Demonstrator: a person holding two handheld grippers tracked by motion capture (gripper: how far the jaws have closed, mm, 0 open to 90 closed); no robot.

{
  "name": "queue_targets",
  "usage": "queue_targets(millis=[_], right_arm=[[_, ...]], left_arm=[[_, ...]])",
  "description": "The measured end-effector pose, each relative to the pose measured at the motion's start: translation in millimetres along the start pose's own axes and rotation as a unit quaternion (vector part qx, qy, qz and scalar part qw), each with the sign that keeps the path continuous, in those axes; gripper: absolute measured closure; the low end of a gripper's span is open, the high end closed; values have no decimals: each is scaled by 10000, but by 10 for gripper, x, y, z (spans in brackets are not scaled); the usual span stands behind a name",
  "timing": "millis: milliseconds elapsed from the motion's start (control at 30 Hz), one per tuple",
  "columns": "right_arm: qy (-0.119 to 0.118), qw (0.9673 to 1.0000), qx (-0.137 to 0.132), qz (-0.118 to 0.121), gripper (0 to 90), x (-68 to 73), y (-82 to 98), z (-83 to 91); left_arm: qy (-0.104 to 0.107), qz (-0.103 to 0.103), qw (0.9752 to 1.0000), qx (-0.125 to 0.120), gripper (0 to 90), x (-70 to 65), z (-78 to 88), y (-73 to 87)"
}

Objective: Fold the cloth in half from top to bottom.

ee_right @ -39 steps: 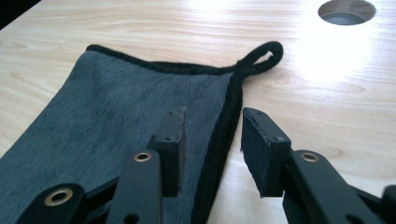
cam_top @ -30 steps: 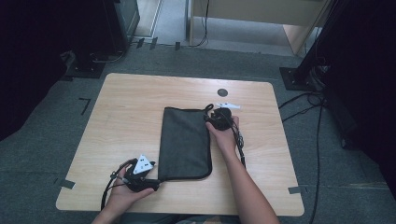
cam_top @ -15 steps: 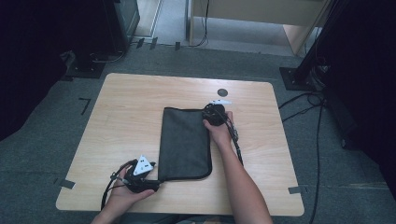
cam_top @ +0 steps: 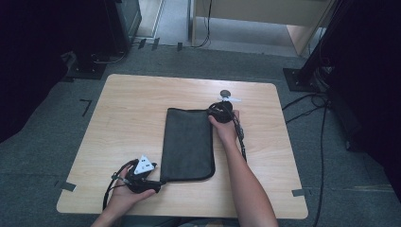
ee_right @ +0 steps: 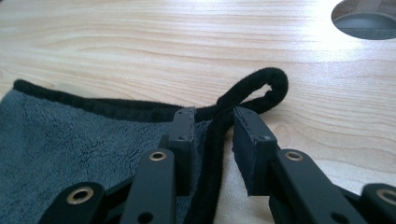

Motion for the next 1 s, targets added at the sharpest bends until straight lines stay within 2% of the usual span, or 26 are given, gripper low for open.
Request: queue_targets(millis=[33,67,100,200,233,267,300,333,367,467,533,567,600,633,667,767,833,867,1000], right_arm=[[-20,10000,2,24,680,-2,9,-32],[0,10000,19,84,677,4,22,-56],[0,10000,19,84,677,4,22,-56],[118,9992,-62,376,695,26,30,-79],[124,9992,-64,366,708,22,30,-79],[124,9992,-64,366,708,22,30,-79],[110,9994,-52,325,720,17,30,-76],[72,9995,-55,287,740,14,31,-78],[72,9995,-55,287,740,14,31,-78],[57,9996,-45,274,772,26,33,-83],[74,9997,-46,214,798,38,35,-88],[71,9998,-48,182,807,36,35,-89],[71,9998,-48,182,807,36,35,-89],[55,9999,-54,119,822,38,35,-91],[63,9999,-57,128,826,39,35,-91],[109,9998,-60,147,833,56,39,-92],[219,9995,-69,237,840,79,44,-93],[219,9995,-69,237,840,79,44,-93],[187,9996,-75,221,848,74,43,-91]], left_arm=[[-73,39,9999,-84,262,43,29,-53],[-59,130,9998,-156,262,76,52,-86],[-59,130,9998,-156,262,76,52,-86],[-114,396,9984,-377,264,207,101,-197],[-257,533,9974,-421,264,303,90,-271],[-257,533,9974,-421,266,303,90,-271],[-356,579,9967,-433,266,350,75,-310],[-507,640,9957,-435,270,445,25,-397],[-507,640,9957,-435,270,445,25,-397],[-644,761,9938,-485,270,578,-78,-536],[-747,924,9918,-474,270,668,-157,-629],[-785,1115,9894,-498,271,757,-216,-727],[-785,1115,9894,-498,272,757,-216,-727],[-878,1241,9871,-503,274,836,-267,-830],[-878,1241,9871,-503,276,836,-267,-830],[-1063,1382,9837,-438,297,959,-358,-974],[-1153,1519,9811,-334,330,1109,-482,-1093],[-1153,1519,9811,-334,345,1109,-482,-1093],[-1238,1622,9787,-203,404,1299,-659,-1251]])
Point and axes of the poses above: each handheld gripper's, and its own axes: z roughly backward along the jaws, y roughly out of its underside, x roughly to its left, the point moved 2 cm from there along -z, roughly forward along the jaws, and after that the axes turned 9 degrees about x, right-handed, at the moved point
